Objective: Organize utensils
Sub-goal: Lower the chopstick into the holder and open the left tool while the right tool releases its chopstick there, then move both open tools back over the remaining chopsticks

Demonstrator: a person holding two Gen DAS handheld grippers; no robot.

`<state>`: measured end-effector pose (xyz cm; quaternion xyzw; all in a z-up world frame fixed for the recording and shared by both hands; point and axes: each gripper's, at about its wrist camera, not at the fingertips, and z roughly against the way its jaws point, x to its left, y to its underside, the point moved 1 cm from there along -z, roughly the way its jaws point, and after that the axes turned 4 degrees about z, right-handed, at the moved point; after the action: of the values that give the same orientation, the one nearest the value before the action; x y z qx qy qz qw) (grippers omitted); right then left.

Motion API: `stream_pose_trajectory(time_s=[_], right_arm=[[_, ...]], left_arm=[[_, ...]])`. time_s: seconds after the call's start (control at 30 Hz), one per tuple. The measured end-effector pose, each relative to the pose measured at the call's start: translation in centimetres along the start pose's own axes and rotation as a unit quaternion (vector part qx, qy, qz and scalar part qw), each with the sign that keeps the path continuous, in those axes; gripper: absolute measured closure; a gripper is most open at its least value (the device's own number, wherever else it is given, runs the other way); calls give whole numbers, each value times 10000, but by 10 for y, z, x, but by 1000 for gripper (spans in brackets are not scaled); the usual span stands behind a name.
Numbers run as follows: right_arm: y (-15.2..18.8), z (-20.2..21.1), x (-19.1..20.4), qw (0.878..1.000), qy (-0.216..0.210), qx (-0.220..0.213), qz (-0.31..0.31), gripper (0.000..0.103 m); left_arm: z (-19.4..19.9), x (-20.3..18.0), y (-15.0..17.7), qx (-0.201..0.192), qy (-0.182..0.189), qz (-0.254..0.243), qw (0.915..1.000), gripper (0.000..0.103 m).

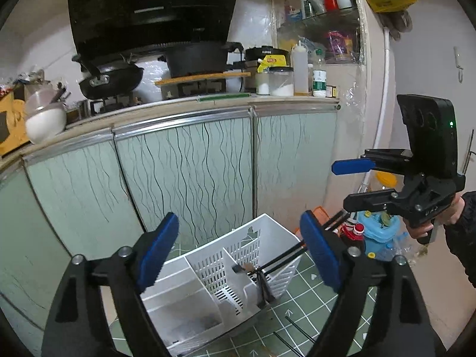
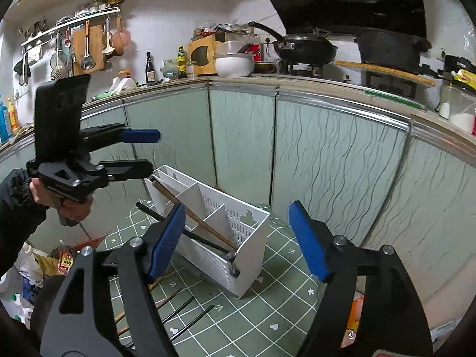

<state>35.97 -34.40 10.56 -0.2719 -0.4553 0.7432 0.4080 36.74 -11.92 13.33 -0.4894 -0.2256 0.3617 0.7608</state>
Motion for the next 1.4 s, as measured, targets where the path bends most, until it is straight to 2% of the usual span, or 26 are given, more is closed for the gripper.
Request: stream_pose_trajectory(time_s=[0.1,0.17,0.3,0.37,0.43,0.93,1.4], right_arm=[[5,11,10,9999,158,-27,12,33],[8,19,17,9996,261,-36,32,28],[18,33,37,9991,410,-61,116,7],[24,40,47,9988,475,-61,138,8],[30,46,57,9982,583,-35,152,7],[97,70,102,9903,1364,213,-152,7],[160,81,126,9845,1626,292,-581,8]], left_arm=[[11,-8,4,-16,-168,-25,9999,18],[19,-13,7,-19,-253,-11,9997,17],[36,-24,16,-67,-450,23,9990,11],[44,-28,19,-82,-581,25,9983,5],[54,-33,25,-128,-745,23,9971,4],[108,-51,87,-68,-1439,497,9883,4],[138,-55,166,123,-1641,979,9815,4]])
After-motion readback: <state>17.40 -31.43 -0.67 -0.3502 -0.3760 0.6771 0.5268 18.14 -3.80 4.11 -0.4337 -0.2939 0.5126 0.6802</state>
